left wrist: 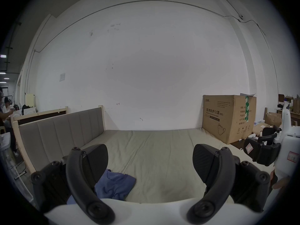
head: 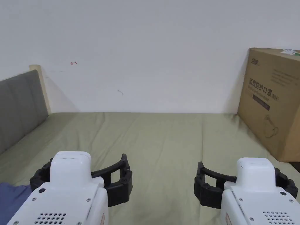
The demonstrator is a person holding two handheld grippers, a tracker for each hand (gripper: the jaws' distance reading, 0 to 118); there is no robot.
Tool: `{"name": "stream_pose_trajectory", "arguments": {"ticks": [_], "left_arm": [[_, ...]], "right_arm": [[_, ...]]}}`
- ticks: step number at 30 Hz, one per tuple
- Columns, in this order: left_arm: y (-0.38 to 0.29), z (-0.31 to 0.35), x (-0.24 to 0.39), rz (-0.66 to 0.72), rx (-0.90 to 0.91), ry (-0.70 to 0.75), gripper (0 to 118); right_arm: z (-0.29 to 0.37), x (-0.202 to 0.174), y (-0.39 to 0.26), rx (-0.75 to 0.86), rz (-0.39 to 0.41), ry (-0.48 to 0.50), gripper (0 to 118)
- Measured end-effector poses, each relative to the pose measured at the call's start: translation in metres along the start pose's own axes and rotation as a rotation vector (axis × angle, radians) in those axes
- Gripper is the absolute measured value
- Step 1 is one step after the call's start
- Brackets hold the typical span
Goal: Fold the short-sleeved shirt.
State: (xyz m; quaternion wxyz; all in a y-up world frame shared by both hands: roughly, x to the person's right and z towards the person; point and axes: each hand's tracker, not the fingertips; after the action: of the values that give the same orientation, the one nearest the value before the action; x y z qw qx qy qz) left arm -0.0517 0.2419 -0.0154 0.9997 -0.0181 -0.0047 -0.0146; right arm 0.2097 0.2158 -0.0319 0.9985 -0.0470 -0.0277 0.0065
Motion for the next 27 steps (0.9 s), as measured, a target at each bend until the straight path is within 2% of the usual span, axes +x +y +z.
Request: {"name": "stream_pose_trajectory", "arguments": {"ticks": [19,25,27], "left_arm": [[-0.002,-0.004,0.003,-0.022,-0.032,-0.015,109],[0.004,-0.006,-0.002,0.028,-0.025,-0.036,109],[0.006,-0.005,-0.008,0.102,-0.009,-0.060,109]], "right_arm": [[-0.002,0.004,-0.005,-0.021,-0.005,-0.004,118],[-0.003,0.007,0.005,-0.011,-0.020,-0.009,118],[-0.002,0.003,0.010,0.002,0.011,-0.033,118]]}}
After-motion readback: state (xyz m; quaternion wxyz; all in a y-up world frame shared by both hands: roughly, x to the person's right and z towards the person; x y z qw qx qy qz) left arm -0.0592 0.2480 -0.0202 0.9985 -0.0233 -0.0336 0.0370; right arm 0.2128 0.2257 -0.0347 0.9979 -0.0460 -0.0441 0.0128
